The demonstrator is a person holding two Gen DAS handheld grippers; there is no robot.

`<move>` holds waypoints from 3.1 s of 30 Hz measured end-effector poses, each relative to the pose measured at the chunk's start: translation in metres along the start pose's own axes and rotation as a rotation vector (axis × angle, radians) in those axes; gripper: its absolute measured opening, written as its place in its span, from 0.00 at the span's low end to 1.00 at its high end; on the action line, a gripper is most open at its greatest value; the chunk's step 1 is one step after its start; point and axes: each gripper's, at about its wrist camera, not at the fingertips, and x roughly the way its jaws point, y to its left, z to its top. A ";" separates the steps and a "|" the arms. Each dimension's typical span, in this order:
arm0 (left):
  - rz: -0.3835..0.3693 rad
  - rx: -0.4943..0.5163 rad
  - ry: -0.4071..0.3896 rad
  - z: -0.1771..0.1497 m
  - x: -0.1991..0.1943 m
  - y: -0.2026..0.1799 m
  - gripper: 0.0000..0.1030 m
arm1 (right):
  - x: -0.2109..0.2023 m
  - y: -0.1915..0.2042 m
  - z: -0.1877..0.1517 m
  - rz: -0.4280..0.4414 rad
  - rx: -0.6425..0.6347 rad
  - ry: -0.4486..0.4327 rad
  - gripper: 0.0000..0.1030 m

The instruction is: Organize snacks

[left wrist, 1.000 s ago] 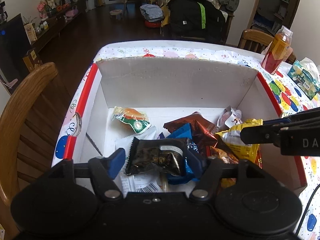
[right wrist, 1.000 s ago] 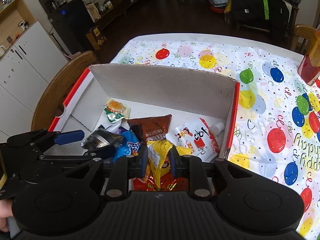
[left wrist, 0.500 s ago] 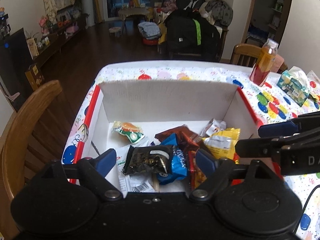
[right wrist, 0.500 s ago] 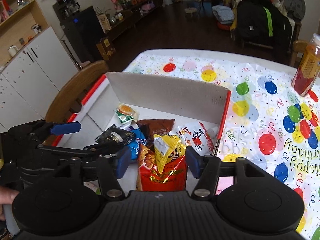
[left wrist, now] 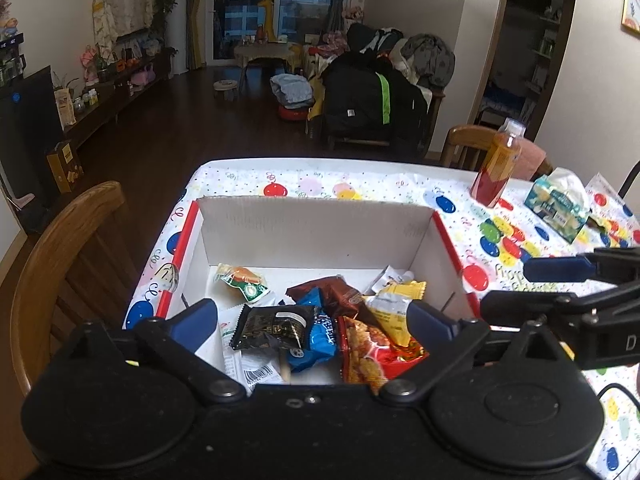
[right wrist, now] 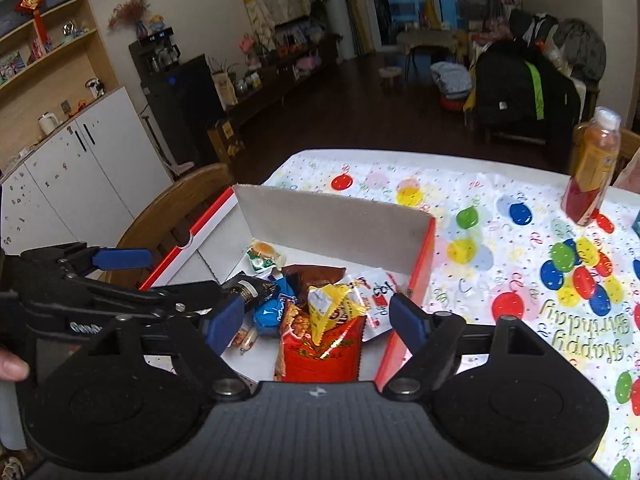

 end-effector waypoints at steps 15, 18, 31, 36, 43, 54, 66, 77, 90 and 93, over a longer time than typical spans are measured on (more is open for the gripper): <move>0.008 -0.021 -0.051 -0.008 -0.036 -0.009 1.00 | -0.044 -0.001 -0.026 -0.035 -0.059 -0.127 0.84; 0.006 -0.028 -0.045 -0.011 -0.040 -0.011 1.00 | -0.049 0.000 -0.032 -0.042 -0.067 -0.148 0.84; -0.007 -0.071 -0.033 -0.029 -0.055 -0.015 1.00 | -0.061 0.002 -0.057 -0.078 -0.013 -0.185 1.00; 0.002 -0.080 -0.037 -0.032 -0.060 -0.018 1.00 | -0.066 0.005 -0.065 -0.085 0.018 -0.192 1.00; -0.003 -0.108 -0.031 -0.038 -0.060 -0.017 1.00 | -0.071 0.006 -0.071 -0.128 0.051 -0.207 1.00; -0.002 -0.087 -0.036 -0.039 -0.064 -0.024 1.00 | -0.071 0.007 -0.076 -0.163 0.074 -0.209 1.00; -0.001 -0.074 -0.039 -0.038 -0.064 -0.027 1.00 | -0.073 0.003 -0.074 -0.187 0.111 -0.233 1.00; -0.005 -0.070 -0.040 -0.039 -0.064 -0.029 1.00 | -0.074 0.004 -0.074 -0.192 0.107 -0.238 1.00; -0.006 -0.068 -0.042 -0.039 -0.064 -0.029 1.00 | -0.074 0.003 -0.074 -0.195 0.112 -0.244 1.00; -0.005 -0.067 -0.042 -0.039 -0.065 -0.029 1.00 | -0.074 0.003 -0.074 -0.194 0.113 -0.243 1.00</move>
